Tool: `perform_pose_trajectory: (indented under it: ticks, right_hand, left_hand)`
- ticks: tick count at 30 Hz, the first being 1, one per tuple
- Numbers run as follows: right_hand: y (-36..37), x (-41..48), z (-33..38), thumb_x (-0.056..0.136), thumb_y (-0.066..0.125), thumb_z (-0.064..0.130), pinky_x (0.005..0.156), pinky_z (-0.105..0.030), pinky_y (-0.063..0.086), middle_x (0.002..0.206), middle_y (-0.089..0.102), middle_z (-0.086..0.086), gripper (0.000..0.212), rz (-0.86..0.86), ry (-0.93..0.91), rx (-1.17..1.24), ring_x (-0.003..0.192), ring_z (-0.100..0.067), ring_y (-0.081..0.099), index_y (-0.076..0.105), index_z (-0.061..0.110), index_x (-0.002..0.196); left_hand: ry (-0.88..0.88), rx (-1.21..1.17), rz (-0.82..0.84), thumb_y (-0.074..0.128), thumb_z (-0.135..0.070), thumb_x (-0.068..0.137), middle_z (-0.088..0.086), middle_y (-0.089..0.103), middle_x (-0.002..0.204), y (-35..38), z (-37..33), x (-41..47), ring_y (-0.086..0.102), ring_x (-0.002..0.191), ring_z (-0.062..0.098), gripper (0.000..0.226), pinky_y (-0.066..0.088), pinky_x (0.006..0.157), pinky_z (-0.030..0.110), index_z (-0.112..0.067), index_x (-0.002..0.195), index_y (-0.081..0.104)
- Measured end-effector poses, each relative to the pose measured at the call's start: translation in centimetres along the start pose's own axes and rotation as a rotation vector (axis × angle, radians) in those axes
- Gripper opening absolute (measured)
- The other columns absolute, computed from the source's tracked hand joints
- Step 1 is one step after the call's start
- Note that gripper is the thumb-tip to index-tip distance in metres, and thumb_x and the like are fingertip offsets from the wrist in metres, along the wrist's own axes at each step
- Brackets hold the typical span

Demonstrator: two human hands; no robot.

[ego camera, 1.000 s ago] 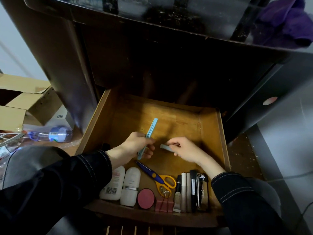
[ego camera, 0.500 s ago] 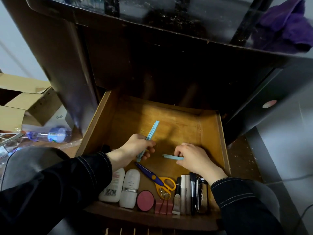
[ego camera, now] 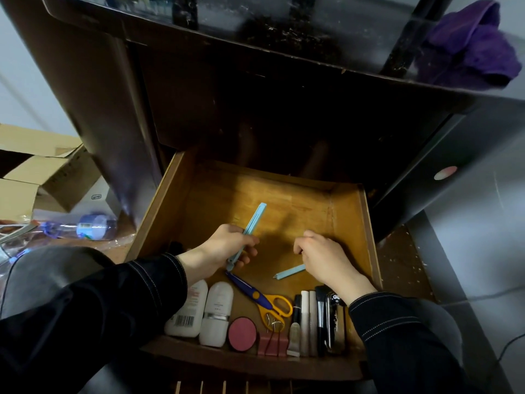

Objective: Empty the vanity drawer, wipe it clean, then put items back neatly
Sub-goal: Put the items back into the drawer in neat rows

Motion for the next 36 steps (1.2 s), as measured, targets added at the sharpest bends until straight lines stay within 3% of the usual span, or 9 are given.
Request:
perform_pose_trajectory:
  ticks: [5,10,13,18,22,25,29,36]
  right_hand:
    - [0.6,-0.9,-0.2,0.093,0.064,0.012,0.072,-0.026,0.051,0.105,0.053,0.012,0.021,0.125,-0.064,0.011,0.093,-0.012,0.055,0.064,0.031,0.103]
    - [0.4,-0.6,-0.3,0.096,0.065,0.022,0.063,-0.02,0.043,0.102,0.057,0.009,0.007,0.117,-0.061,-0.011,0.083,-0.011,0.058,0.065,0.028,0.099]
    - [0.4,-0.6,-0.4,0.099,0.061,0.02,0.062,-0.021,0.039,0.101,0.059,0.007,0.009,0.11,-0.071,-0.023,0.082,-0.012,0.058,0.066,0.027,0.102]
    - [0.1,-0.4,0.1,0.1,0.058,0.015,0.075,-0.032,0.054,0.109,0.061,0.002,0.019,0.066,-0.062,-0.061,0.089,-0.02,0.062,0.072,0.022,0.11]
    - [0.4,-0.3,-0.1,0.099,0.058,0.012,0.07,-0.029,0.05,0.111,0.059,0.002,0.017,0.043,-0.024,-0.074,0.087,-0.02,0.062,0.069,0.022,0.107]
    - [0.5,-0.4,-0.3,0.101,0.057,0.023,0.071,-0.026,0.052,0.112,0.058,0.008,0.017,-0.006,-0.023,0.002,0.088,-0.012,0.06,0.068,0.027,0.113]
    - [1.1,-0.5,0.1,0.094,0.065,0.041,0.065,-0.021,0.037,0.105,0.051,0.017,0.017,0.111,-0.121,0.018,0.091,-0.005,0.05,0.065,0.034,0.109]
    - [1.0,-0.9,0.0,0.095,0.066,0.034,0.07,-0.027,0.054,0.095,0.056,0.013,0.009,0.118,-0.09,0.04,0.081,-0.007,0.06,0.063,0.029,0.088]
  left_hand:
    - [0.016,-0.01,0.01,0.066,-0.013,0.093,0.007,0.07,0.079,-0.1,-0.2,-0.1,0.061,0.06,0.014,0.02,0.048,0.049,0.024,-0.003,0.111,0.067]
    - [0.021,0.003,0.025,0.067,-0.014,0.093,0.007,0.07,0.08,0.1,-0.2,-0.2,0.062,0.061,0.014,0.019,0.049,0.051,0.024,-0.004,0.11,0.068]
    - [0.02,-0.003,0.021,0.067,-0.013,0.093,0.007,0.07,0.08,0.0,-0.2,-0.1,0.061,0.06,0.014,0.019,0.049,0.05,0.025,-0.004,0.109,0.068]
    - [0.02,-0.002,0.027,0.066,-0.012,0.093,0.007,0.07,0.078,0.1,-0.1,-0.1,0.061,0.057,0.013,0.017,0.048,0.049,0.023,-0.003,0.107,0.068]
    - [0.021,-0.006,0.025,0.067,-0.013,0.093,0.006,0.071,0.077,-0.1,0.1,0.1,0.062,0.057,0.012,0.017,0.049,0.049,0.023,-0.005,0.107,0.069]
    - [0.021,-0.005,0.026,0.068,-0.014,0.092,0.002,0.071,0.072,-0.2,0.1,0.3,0.063,0.056,0.012,0.017,0.048,0.048,0.023,-0.005,0.106,0.069]
    - [0.023,-0.012,0.024,0.069,-0.016,0.091,0.001,0.072,0.069,-0.2,0.0,0.4,0.063,0.055,0.012,0.021,0.048,0.048,0.023,-0.004,0.108,0.068]
    - [0.034,-0.013,0.036,0.068,-0.016,0.091,0.002,0.072,0.074,-0.3,0.2,0.2,0.063,0.058,0.012,0.02,0.049,0.05,0.024,-0.005,0.108,0.068]
Point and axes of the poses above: each hand's wrist, its own x-axis towards the middle knuckle, its own y-axis out of the palm, z = x × y, the point moved 3 cm from there along x, towards the middle knuckle
